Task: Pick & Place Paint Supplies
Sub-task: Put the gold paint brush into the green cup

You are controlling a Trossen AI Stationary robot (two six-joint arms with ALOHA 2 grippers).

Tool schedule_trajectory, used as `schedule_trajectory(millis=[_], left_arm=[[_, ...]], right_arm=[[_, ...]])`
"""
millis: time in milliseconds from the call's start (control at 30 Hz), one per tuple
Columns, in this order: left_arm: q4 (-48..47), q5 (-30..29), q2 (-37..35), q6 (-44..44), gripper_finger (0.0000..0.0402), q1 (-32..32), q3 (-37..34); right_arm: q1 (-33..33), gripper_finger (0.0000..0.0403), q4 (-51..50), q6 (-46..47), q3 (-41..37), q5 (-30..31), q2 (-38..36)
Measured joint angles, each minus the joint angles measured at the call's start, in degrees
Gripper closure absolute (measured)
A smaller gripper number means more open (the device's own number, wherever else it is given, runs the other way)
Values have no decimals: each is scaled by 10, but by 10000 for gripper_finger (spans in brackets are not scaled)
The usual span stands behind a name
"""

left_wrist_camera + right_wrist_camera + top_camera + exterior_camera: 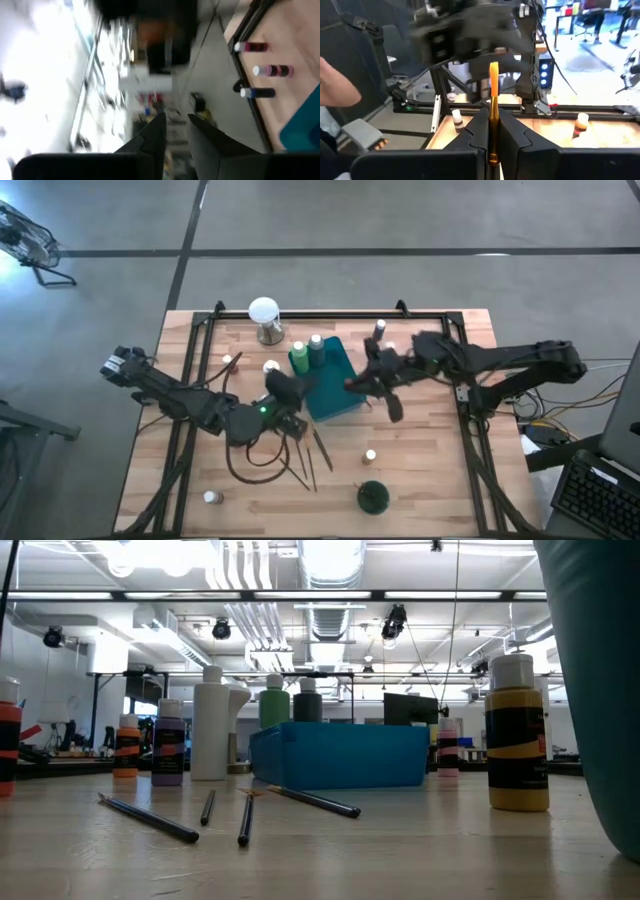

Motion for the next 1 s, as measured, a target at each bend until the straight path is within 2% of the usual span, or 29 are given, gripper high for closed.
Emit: schedule_trajectory(millis=[100,267,367,433,533,667,800,1000], left_arm=[[-65,-24,-14,-144,321,0,0],[-217,75,-33,-449,332,7,-4],[-221,93,-40,-556,339,9,-31],[-210,92,-42,-591,343,9,-61],[-164,75,-42,-624,349,9,-118],[-47,70,-46,-631,361,5,-197],[62,120,-56,-627,375,0,-259],[148,213,-81,-649,389,1,-301]], right_arm=[[70,390,2,-27,-8,98,-18],[201,390,43,-85,-29,328,-15],[259,390,129,-113,-49,397,1],[290,390,190,-132,-66,422,13],[326,390,228,-123,-91,480,28],[369,390,268,-78,-119,561,53],[416,390,352,-87,-126,618,96],[462,390,494,-155,-115,691,166]])
